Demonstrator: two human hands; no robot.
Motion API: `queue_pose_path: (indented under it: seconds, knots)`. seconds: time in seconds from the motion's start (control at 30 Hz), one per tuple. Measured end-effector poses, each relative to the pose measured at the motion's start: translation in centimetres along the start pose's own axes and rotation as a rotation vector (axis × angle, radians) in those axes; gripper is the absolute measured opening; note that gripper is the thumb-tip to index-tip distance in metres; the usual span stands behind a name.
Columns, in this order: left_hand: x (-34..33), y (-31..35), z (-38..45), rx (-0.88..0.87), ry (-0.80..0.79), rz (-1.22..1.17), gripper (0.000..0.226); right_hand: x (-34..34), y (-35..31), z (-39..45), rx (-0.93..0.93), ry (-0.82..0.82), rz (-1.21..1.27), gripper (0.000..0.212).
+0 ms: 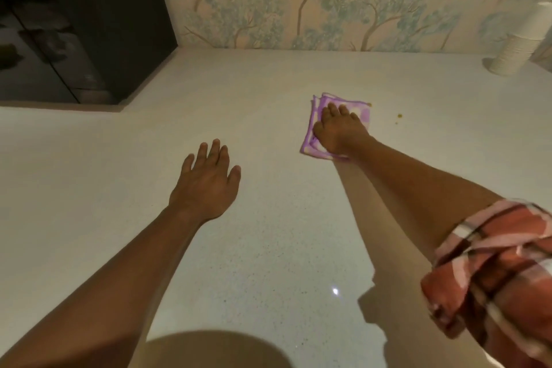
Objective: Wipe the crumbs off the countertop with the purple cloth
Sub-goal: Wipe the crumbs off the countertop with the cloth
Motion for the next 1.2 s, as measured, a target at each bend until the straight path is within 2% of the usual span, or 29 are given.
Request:
queue_pose_path:
  seconds: [0.13, 0.23, 0.53, 0.67, 0.8, 1.03, 1.2]
  knots:
    - [0.3, 0.3, -0.2, 0.001, -0.002, 0.012, 0.066, -0.4, -5.2, -0.3, 0.106, 0.059, 0.114, 0.059]
    - [0.3, 0.4, -0.2, 0.009, -0.014, 0.009, 0.066, -1.0, -7.7, -2.5, 0.189, 0.042, 0.045, 0.061]
    - [0.7, 0.5, -0.1, 0.016, -0.068, -0.017, 0.065, -1.9, -12.9, -12.1, 0.212, 0.056, 0.092, 0.064]
    - [1.4, 0.9, -0.1, -0.008, -0.105, -0.094, 0.069, -2.1, -10.8, -15.7, 0.126, 0.046, 0.074, 0.064]
    - [2.6, 3.0, 0.5, -0.065, -0.078, -0.189, 0.068, -2.0, -7.8, -17.1, 0.013, 0.035, 0.061, 0.064]
    - [2.4, 5.1, 1.9, -0.167, -0.044, -0.170, 0.063, -2.2, 0.4, -16.8, -0.170, -0.034, -0.001, 0.063]
    - [1.1, 4.5, 3.5, -0.083, -0.025, -0.200, 0.066, -1.6, 7.3, -15.8, -0.283, -0.005, -0.061, 0.060]
Point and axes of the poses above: each hand's wrist, its own z-axis towards the middle knuckle, its own x-axis out of the back of the hand, y = z × x, the point moved 5 cm from there along z, towards the middle knuckle, and after that the axes turned 14 degrees about x, right-handed, at the moved point
